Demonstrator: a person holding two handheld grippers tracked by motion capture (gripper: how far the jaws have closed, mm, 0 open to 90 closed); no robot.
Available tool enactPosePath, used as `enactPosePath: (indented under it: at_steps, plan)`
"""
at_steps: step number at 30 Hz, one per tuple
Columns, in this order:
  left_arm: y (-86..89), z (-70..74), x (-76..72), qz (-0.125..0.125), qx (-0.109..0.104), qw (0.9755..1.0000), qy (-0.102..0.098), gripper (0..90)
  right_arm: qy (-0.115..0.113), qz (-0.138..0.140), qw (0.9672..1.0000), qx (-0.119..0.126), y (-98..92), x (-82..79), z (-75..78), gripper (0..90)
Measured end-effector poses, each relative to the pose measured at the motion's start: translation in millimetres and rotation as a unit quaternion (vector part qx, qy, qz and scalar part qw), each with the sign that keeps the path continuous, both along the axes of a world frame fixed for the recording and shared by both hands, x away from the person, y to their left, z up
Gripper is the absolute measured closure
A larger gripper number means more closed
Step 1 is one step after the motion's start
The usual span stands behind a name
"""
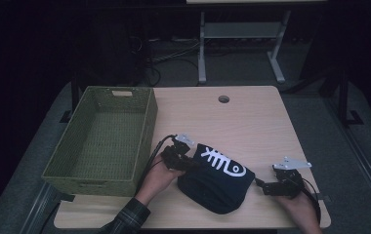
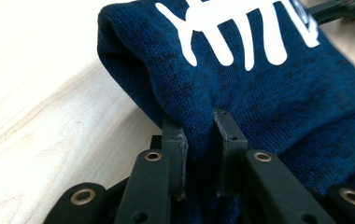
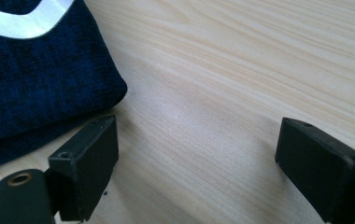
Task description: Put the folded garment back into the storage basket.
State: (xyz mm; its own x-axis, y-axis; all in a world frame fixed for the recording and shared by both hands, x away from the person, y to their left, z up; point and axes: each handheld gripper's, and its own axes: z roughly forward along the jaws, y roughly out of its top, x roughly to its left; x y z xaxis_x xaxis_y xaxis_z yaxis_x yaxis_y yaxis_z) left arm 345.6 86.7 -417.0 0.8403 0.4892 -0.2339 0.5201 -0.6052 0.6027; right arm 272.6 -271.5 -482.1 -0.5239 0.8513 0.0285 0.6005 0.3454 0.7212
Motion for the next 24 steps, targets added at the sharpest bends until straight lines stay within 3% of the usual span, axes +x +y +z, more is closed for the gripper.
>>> enactPosePath:
  at_steps: [4,13,19,24]
  plan:
    - [-2.5,13.8,0.7,-0.010,0.009,0.9999,0.001,77.5,-0.001,0.000,1.0000,-0.001,-0.1,0.1,0.0,13.0]
    - [-6.7,47.9,1.8,-0.019,0.000,0.9998,0.005,77.5,-0.001,0.001,1.0000,0.000,-0.1,0.1,0.0,13.0]
    - [-5.4,62.3,4.7,-0.026,-0.013,0.9995,0.014,77.3,-0.001,0.001,1.0000,0.000,-0.3,0.1,0.0,13.0]
    - [-7.0,74.6,4.2,-0.033,-0.003,0.9994,0.012,77.4,0.000,0.001,1.0000,0.000,-0.2,0.1,0.0,13.0]
